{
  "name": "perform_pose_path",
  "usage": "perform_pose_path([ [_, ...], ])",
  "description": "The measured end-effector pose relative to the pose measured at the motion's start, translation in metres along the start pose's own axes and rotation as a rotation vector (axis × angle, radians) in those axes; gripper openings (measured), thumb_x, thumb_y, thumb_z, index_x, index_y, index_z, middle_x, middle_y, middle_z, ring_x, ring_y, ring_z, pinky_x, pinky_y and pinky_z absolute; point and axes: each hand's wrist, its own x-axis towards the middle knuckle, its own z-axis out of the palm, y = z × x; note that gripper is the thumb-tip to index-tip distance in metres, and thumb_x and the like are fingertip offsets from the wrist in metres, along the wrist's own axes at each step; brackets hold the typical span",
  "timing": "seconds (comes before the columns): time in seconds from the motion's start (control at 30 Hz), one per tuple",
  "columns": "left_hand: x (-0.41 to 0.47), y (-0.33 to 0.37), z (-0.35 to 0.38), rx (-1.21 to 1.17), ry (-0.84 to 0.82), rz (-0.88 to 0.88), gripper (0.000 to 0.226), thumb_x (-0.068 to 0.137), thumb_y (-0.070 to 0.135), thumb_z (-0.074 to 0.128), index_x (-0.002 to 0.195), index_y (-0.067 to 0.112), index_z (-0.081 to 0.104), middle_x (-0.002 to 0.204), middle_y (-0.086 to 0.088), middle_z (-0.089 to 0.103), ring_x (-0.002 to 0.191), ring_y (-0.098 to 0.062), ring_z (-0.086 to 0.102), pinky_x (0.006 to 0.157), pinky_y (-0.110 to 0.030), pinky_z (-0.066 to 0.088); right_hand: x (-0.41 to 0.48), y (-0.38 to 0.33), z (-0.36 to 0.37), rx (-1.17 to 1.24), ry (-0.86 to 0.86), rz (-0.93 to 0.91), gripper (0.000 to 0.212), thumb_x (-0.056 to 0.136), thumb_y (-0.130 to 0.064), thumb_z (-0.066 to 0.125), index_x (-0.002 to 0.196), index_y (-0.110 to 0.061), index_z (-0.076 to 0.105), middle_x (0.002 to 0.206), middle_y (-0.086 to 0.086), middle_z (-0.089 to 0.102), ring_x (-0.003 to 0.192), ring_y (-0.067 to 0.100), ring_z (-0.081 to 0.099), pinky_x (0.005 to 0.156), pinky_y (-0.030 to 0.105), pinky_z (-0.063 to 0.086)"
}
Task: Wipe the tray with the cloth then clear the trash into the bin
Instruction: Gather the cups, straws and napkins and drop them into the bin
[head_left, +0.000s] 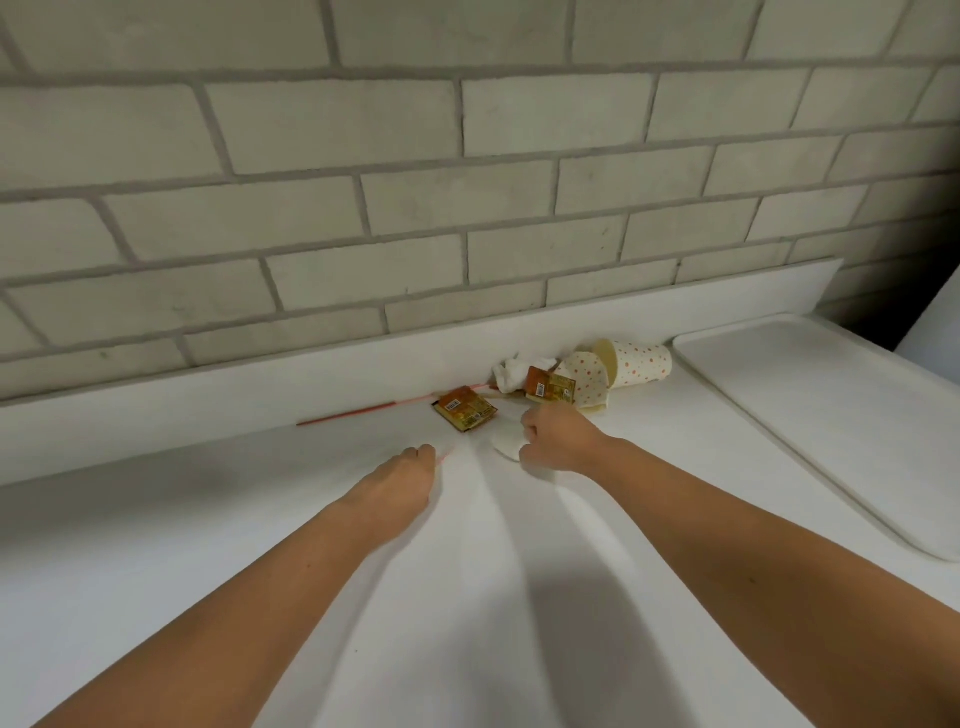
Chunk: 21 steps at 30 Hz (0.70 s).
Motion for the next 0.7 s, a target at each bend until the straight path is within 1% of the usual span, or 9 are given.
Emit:
perform_pose_path([
  [0.07, 0.001, -0.011, -0.002, -0.051, 0.015, 0.029, 0.036, 0.1, 0.009, 0.027, 0.133, -0.001, 0.036, 0.136, -0.023, 0.039, 0.12, -0.038, 0.045, 0.097, -0.041, 0.039, 0.006, -0.01, 0.0, 0.038, 0.038, -0.016, 0.031, 0.083, 0.0, 0.049, 0.064, -0.019, 0.034, 0.066, -0.004, 0.035, 0.073, 0.02, 0.042, 0.047, 0.021, 0.023],
  [0.13, 0.007, -0.027, -0.007, -0.107, 0.051, 0.022, 0.036, 0.101, 0.012, 0.027, 0.132, -0.001, 0.039, 0.139, -0.022, 0.035, 0.122, -0.038, 0.044, 0.099, -0.041, 0.038, 0.014, -0.019, 0.001, 0.051, 0.041, -0.034, 0.019, 0.087, 0.002, 0.042, 0.086, -0.016, 0.048, 0.076, 0.001, 0.046, 0.081, 0.022, 0.045, 0.049, 0.022, 0.028],
  [0.2, 0.015, -0.042, -0.014, -0.114, 0.119, 0.006, 0.035, 0.1, 0.012, 0.029, 0.131, 0.0, 0.043, 0.139, -0.019, 0.037, 0.121, -0.035, 0.045, 0.096, -0.038, 0.039, 0.023, -0.026, 0.003, 0.027, 0.035, -0.047, 0.037, 0.089, 0.003, 0.039, 0.122, -0.011, 0.051, 0.107, 0.012, 0.055, 0.092, 0.025, 0.052, 0.063, 0.025, 0.039],
  [0.27, 0.024, -0.055, -0.02, -0.125, 0.229, -0.042, 0.033, 0.099, 0.008, 0.032, 0.127, 0.001, 0.048, 0.134, -0.017, 0.042, 0.116, -0.033, 0.049, 0.089, -0.034, 0.039, 0.032, -0.033, 0.006, 0.021, 0.048, -0.066, 0.047, 0.091, 0.003, 0.037, 0.135, -0.01, 0.045, 0.132, 0.014, 0.044, 0.113, 0.03, 0.051, 0.084, 0.031, 0.043],
  [0.33, 0.035, -0.067, -0.024, -0.104, 0.331, -0.089, 0.031, 0.096, 0.001, 0.036, 0.121, 0.001, 0.054, 0.13, -0.013, 0.043, 0.113, -0.032, 0.053, 0.088, -0.033, 0.039, 0.043, -0.037, 0.014, 0.077, 0.043, -0.078, 0.046, 0.093, 0.002, 0.037, 0.137, -0.01, 0.045, 0.139, 0.014, 0.034, 0.119, 0.032, 0.047, 0.094, 0.031, 0.041],
  [0.4, 0.047, -0.077, -0.025, -0.067, 0.394, -0.134, 0.03, 0.095, 0.0, 0.039, 0.119, 0.001, 0.056, 0.129, -0.013, 0.045, 0.112, -0.031, 0.053, 0.092, -0.034, 0.039, 0.051, -0.04, 0.021, 0.11, 0.06, -0.059, 0.036, 0.096, -0.005, 0.038, 0.131, -0.004, 0.045, 0.144, 0.014, 0.025, 0.116, 0.032, 0.047, 0.093, 0.03, 0.04],
  [0.53, 0.056, -0.071, -0.019, -0.032, 0.306, -0.187, 0.028, 0.098, 0.005, 0.038, 0.12, 0.0, 0.053, 0.126, -0.015, 0.045, 0.115, -0.029, 0.048, 0.088, -0.027, 0.032, 0.059, -0.044, 0.032, 0.15, 0.063, -0.017, 0.044, 0.096, -0.031, 0.046, 0.134, -0.009, 0.04, 0.153, 0.015, 0.008, 0.126, 0.034, 0.044, 0.1, 0.033, 0.04],
  [0.63, 0.061, -0.07, -0.017, -0.071, 0.275, -0.237, 0.027, 0.097, 0.007, 0.041, 0.12, -0.003, 0.051, 0.128, -0.018, 0.041, 0.111, -0.032, 0.05, 0.089, -0.031, 0.036, 0.058, -0.045, 0.032, 0.178, 0.083, -0.006, 0.054, 0.091, -0.036, 0.057, 0.137, -0.015, 0.039, 0.152, 0.013, 0.013, 0.127, 0.031, 0.044, 0.099, 0.033, 0.041],
  [0.7, 0.064, -0.071, -0.02, -0.092, 0.255, -0.264, 0.026, 0.096, 0.008, 0.043, 0.118, -0.003, 0.052, 0.127, -0.018, 0.042, 0.111, -0.032, 0.05, 0.092, -0.033, 0.037, 0.058, -0.044, 0.03, 0.243, 0.07, 0.012, 0.062, 0.083, -0.034, 0.068, 0.133, -0.009, 0.041, 0.142, 0.013, 0.031, 0.12, 0.029, 0.049, 0.09, 0.03, 0.042],
])
